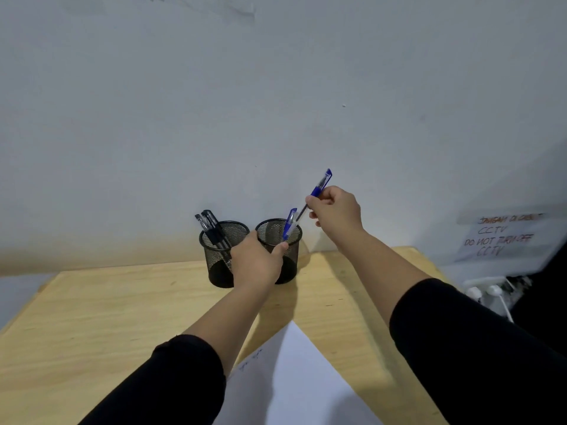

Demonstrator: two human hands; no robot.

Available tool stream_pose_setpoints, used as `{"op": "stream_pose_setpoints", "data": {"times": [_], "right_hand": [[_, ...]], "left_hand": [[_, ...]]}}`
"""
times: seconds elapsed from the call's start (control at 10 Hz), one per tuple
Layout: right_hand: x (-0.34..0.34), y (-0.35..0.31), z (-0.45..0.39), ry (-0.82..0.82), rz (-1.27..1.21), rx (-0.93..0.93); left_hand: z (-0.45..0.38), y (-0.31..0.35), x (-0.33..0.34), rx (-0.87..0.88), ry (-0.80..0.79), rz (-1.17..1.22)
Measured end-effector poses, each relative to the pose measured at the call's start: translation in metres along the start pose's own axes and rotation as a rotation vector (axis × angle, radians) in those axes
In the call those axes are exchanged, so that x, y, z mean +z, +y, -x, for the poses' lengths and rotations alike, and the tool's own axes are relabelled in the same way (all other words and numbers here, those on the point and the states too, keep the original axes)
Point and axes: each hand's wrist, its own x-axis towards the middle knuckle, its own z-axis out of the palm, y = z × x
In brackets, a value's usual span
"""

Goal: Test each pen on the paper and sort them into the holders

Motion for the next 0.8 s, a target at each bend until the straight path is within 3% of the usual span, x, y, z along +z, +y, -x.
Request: {"op": "stream_pose_setpoints", "data": {"times": [0.2,0.6,0.8], "right_hand": [[0.015,0.020,0.000,-0.088,0.264,0.038],[0.016,0.023,0.006,-0.166,0.263,0.129],[-0.001,0.025,0.027,-0.083,0.249,0.157]], "left_hand": [[-0.002,-0.004,0.004,-0.012,0.019,0.064],[-0.002,-0.005,0.004,-0.012,0.010,0.081],[0.010,-0.007,-0.014,0.026,0.005,0.110]]}}
